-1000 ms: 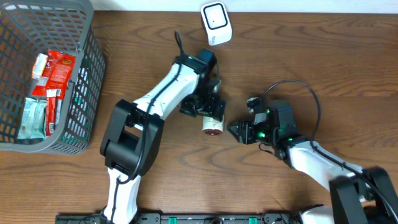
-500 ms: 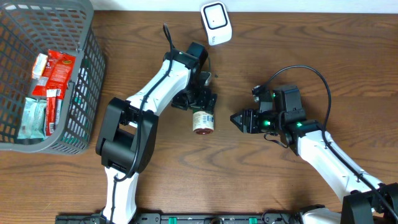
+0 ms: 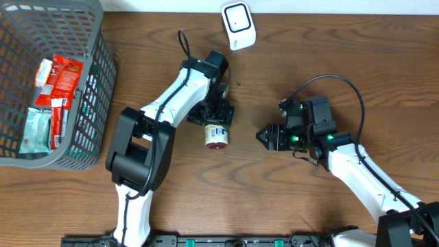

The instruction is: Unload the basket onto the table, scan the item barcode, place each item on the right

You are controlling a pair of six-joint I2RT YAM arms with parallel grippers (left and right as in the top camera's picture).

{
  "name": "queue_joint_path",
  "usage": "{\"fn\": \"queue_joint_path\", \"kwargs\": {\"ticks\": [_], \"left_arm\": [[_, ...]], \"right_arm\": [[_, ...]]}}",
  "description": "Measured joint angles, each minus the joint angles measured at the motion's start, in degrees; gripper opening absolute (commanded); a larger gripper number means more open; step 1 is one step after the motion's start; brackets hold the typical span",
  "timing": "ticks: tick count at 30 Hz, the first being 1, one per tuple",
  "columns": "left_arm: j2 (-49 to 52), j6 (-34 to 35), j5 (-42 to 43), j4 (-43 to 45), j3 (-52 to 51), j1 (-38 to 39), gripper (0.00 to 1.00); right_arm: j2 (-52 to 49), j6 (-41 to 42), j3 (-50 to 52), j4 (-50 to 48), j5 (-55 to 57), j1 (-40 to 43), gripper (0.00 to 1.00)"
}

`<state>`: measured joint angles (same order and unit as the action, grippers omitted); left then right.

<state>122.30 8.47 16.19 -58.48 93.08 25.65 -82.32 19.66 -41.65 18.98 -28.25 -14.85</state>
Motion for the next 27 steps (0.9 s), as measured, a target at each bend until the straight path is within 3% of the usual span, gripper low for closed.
{"fn": "queue_joint_path", "kwargs": {"ticks": [5,12,20,27], "left_arm": [[0.00,2.51,-0.94,1.46,-2.97,0.00,0.82],[0.00,3.91,-1.62,1.46,-4.52,0.00,0.64],[-0.02,4.02,-1.79,0.96,-4.33,0.00,0.63],[-5.16,4.33,-2.45,0.15,-4.33,0.00,0.62]], "right_arm": [[0.00,-1.07,0.00,1.03,1.84,0.00,0.63],[0.00,-1.40,0.00,1.07,2.69,0.00,0.64],[0.00,-1.49,0.00,1.40,3.26,1.27,0.62],[0.90,-2.62,0.00,4.33,3.26,7.48,0.64]]}}
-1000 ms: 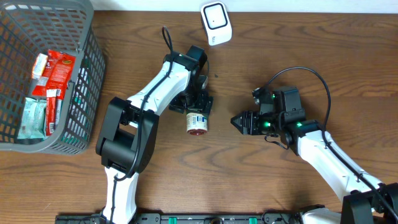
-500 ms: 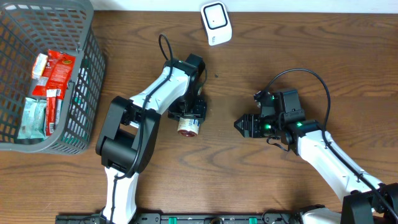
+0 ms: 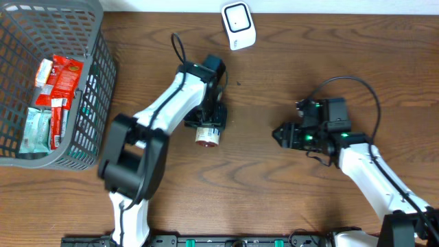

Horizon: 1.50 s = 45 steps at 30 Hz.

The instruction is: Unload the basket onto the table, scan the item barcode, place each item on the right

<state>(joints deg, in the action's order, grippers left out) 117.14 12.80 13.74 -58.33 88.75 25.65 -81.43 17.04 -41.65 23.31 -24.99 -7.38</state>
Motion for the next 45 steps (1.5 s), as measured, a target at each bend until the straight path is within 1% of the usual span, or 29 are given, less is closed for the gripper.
{"fn": "queue_joint_path", "kwargs": {"ticks": [3,6,9,11,12,13,15,17,20,24,28,34,45], "left_arm": [[-5.66,2.03,-0.13,-0.66,0.04,0.00,0.62],[-10.12,5.66,0.98,-0.74,0.48,0.13,0.61],[-11.23,7.85,1.51,-0.11,0.94,1.66,0.62],[-10.93,8.98,-0.57,-0.92,0.96,3.87,0.61],[-10.75,10.58,-1.57,-1.62,0.94,5.07,0.59],[-10.73,11.96,-1.09,-0.59,0.68,5.68,0.59],[-10.71,13.79,1.68,4.61,0.15,6.10,0.59],[-10.51,15.08,3.10,7.74,-0.07,6.78,0.59],[-10.19,17.42,1.66,8.07,-0.57,9.57,0.59],[-7.61,19.71,0.68,9.88,-1.16,14.58,0.59],[-3.30,20.96,0.46,11.69,-1.22,17.57,0.59],[2.21,22.14,0.07,14.05,-1.40,17.51,0.59],[3.02,22.16,0.31,14.80,-1.75,17.33,0.59]], "right_arm": [[0.79,-1.40,0.00,2.14,0.07,4.04,0.64],[0.90,-2.71,0.00,4.17,0.22,8.09,0.64],[0.90,-3.98,0.00,5.46,0.35,10.97,0.64],[0.90,-4.66,0.00,5.97,0.42,12.24,0.65],[0.92,-5.01,0.00,6.36,0.39,12.85,0.65],[0.92,-5.44,0.00,6.82,0.37,13.40,0.65],[0.92,-6.43,0.00,7.23,0.48,14.12,0.67],[0.92,-7.17,0.00,7.43,0.87,14.34,0.72],[0.92,-8.04,0.00,7.45,1.16,14.32,0.80],[0.92,-8.57,0.00,7.52,1.46,14.32,0.79],[0.92,-8.57,0.00,7.56,1.49,14.32,0.79],[0.92,-8.57,0.00,7.58,1.49,14.32,0.80],[0.92,-8.57,0.00,7.56,1.49,14.32,0.81]]}}
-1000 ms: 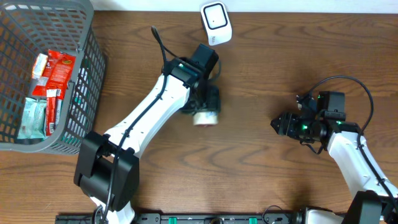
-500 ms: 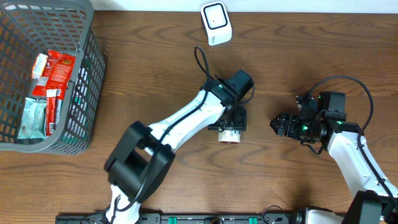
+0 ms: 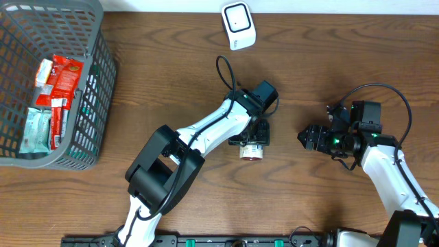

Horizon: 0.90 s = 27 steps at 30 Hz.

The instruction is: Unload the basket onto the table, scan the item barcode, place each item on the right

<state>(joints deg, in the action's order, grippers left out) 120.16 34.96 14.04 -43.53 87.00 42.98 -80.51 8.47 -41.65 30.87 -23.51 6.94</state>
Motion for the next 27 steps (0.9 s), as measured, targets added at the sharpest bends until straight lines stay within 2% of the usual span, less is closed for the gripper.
{"fn": "queue_joint_path", "kwargs": {"ticks": [6,8,14,27], "left_arm": [[0.00,0.00,-0.35,0.55,-0.26,0.00,0.68],[0.00,0.02,-0.42,0.57,-0.26,0.00,0.76],[0.00,0.39,-0.76,0.76,-0.35,0.17,0.93],[0.00,0.13,-0.90,1.07,-0.37,0.20,0.95]], "right_arm": [[0.00,0.00,0.00,-0.02,0.00,0.00,0.81],[0.00,0.00,0.00,0.00,0.00,0.00,0.81],[0.00,0.00,0.00,-0.02,0.00,0.00,0.81],[0.00,0.00,0.00,-0.02,0.00,0.00,0.87]]}}
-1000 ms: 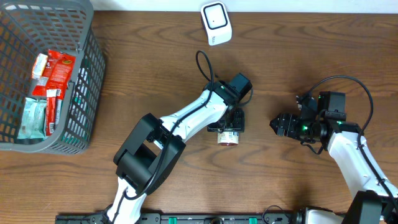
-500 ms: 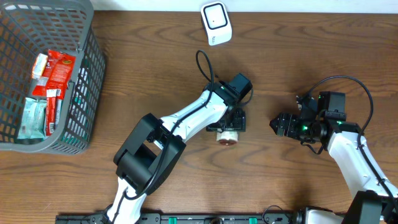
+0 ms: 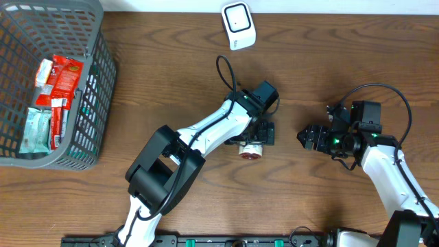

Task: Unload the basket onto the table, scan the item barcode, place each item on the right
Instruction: 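Set the jar upright on the table and lift the left gripper away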

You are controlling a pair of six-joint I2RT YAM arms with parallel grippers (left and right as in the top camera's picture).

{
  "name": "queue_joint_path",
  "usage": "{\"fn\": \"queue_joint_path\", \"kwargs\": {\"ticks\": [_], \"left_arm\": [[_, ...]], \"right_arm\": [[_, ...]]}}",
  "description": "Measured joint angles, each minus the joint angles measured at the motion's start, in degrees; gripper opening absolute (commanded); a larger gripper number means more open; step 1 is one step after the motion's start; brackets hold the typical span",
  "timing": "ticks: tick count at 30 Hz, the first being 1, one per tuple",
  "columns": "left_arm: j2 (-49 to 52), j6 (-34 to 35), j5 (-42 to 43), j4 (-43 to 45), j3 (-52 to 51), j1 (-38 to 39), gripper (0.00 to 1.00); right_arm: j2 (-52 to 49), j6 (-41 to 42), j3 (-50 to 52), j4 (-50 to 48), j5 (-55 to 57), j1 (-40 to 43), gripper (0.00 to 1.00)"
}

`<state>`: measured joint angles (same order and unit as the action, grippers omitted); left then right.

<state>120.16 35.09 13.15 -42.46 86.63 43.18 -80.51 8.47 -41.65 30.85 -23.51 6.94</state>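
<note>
A small can (image 3: pixel 252 150) with a white label and a red end lies on its side on the wooden table, right of centre. My left gripper (image 3: pixel 256 134) sits right over its far end, and its fingers look spread apart, so it is open around the can. About a hand's width to the right, my right gripper (image 3: pixel 304 136) points left at the can; its fingers meet in a tip with nothing between them. The white barcode scanner (image 3: pixel 238 25) stands at the table's far edge, well beyond the can.
A grey mesh basket (image 3: pixel 96 82) at the far left holds several red and white packets. The left arm's links (image 3: pixel 206 134) stretch diagonally from the front edge to the centre. The right arm (image 3: pixel 387 175) runs along the right side.
The left gripper's fingers stand wider apart than before, over the can. The can lies in nearly the same spot. The right arm has not moved.
First my left gripper was shut on the can left of centre, with the right gripper close by. Then the can was slightly further left and the right arm had drawn back. Later the can was right of centre, still gripped; now the fingers are spread.
</note>
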Motion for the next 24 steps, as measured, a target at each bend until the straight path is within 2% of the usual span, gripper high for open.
{"fn": "queue_joint_path", "kwargs": {"ticks": [5,9,19,22,24], "left_arm": [[-0.28,-1.90,-0.66,0.04,0.00,0.00,0.96],[-2.47,-3.48,-2.21,-0.13,0.00,-0.20,0.96],[-18.88,-8.20,-3.26,-1.55,0.20,-6.32,0.96],[-23.06,-10.69,-3.17,-6.03,1.49,-10.56,0.96],[-25.42,-13.05,-3.65,-12.76,5.88,-16.48,0.96]], "right_arm": [[0.00,-0.17,0.00,0.00,0.00,0.00,0.99],[0.00,-0.26,0.00,0.00,0.04,0.00,0.99],[0.00,-0.26,0.00,-1.77,0.02,0.00,0.99],[0.00,-0.26,0.00,-1.79,0.02,0.00,0.99],[0.00,-0.26,0.00,-1.84,0.02,0.00,0.99]]}}
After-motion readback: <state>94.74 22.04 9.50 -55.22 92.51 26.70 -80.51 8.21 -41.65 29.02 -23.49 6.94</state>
